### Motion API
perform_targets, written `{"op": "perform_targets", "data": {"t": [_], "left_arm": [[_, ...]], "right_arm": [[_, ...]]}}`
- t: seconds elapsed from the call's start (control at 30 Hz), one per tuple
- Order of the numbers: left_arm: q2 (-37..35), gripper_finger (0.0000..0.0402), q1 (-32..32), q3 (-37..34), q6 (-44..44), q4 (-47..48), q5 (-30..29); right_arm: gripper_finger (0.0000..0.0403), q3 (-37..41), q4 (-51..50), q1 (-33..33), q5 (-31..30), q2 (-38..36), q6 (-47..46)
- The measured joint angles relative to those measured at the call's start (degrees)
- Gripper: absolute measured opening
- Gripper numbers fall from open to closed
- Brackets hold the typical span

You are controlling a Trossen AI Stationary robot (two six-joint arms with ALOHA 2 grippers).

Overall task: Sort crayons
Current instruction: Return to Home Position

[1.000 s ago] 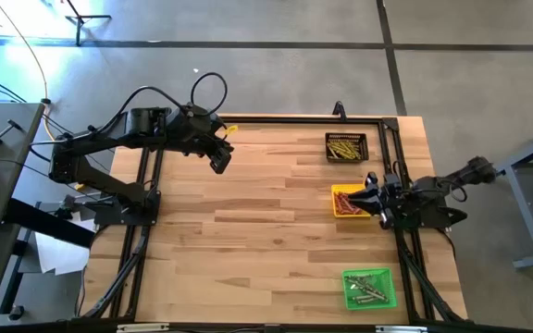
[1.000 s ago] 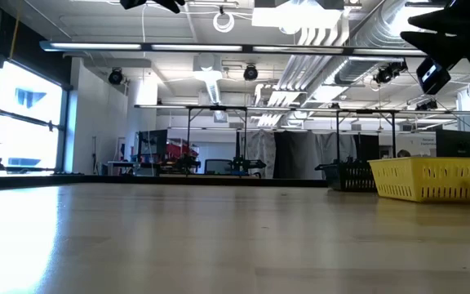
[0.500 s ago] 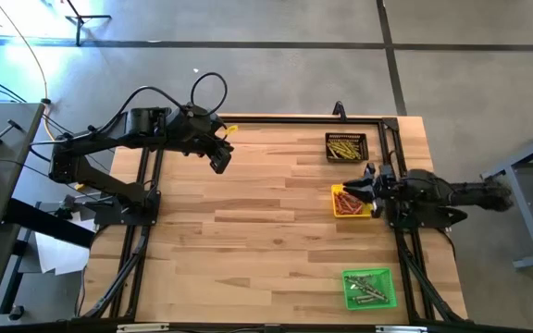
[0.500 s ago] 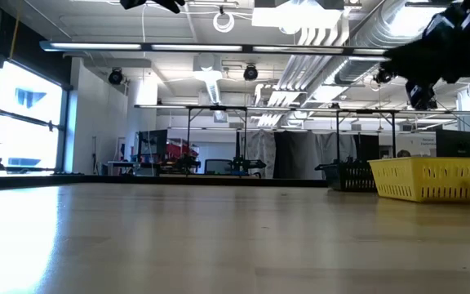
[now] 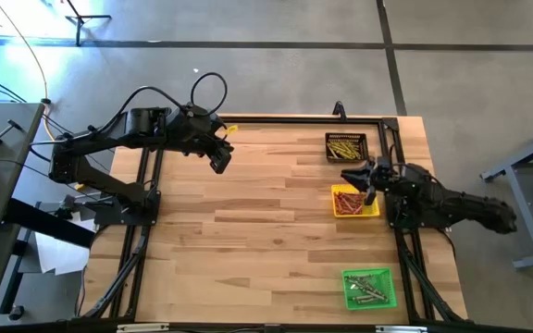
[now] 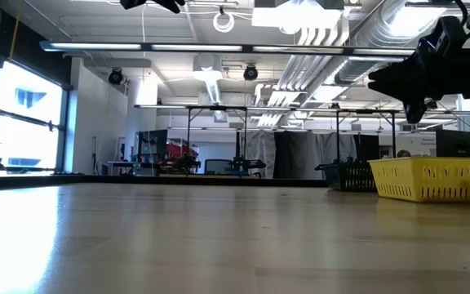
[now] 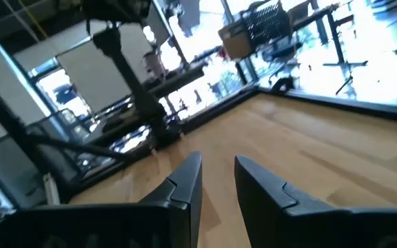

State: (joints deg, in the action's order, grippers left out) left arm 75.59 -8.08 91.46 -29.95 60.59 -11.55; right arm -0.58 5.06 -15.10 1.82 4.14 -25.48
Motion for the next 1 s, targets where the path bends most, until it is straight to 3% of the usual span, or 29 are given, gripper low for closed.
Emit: {"op": "perform_targets", "data": {"t": [0.13,0.23,0.37,0.5,0.63,0.87,1.0], "left_arm": [[0.00,0.0076,0.00,0.00,0.00,-0.02,0.00],[0.00,0.0076,0.00,0.00,0.00,-0.02,0.00],[0.00,0.0076,0.00,0.00,0.00,0.00,0.00],[0.00,0.0076,0.00,0.00,1.02,0.00,0.01],[0.00,0.0076,0.00,0.00,1.53,0.00,0.02],[0.02,0.0076,0.00,0.00,1.66,0.00,0.04],[0.02,0.0076,0.00,0.00,1.67,0.00,0.02]], "right_arm": [[0.0071,0.00,0.88,-2.04,-0.20,0.00,0.95],[0.0071,0.00,0.18,-2.63,-3.95,0.00,-0.49],[0.0071,0.00,-1.23,-2.64,-10.28,0.00,-6.68],[0.0071,-0.04,-1.92,-2.60,-12.12,0.00,-14.44],[0.0071,-0.27,-3.41,-2.60,-12.58,0.06,-9.33],[0.0071,-0.39,-2.55,-2.62,-23.86,0.35,-11.44],[0.0071,-0.39,-2.50,-2.60,-24.53,0.35,-6.32]]}}
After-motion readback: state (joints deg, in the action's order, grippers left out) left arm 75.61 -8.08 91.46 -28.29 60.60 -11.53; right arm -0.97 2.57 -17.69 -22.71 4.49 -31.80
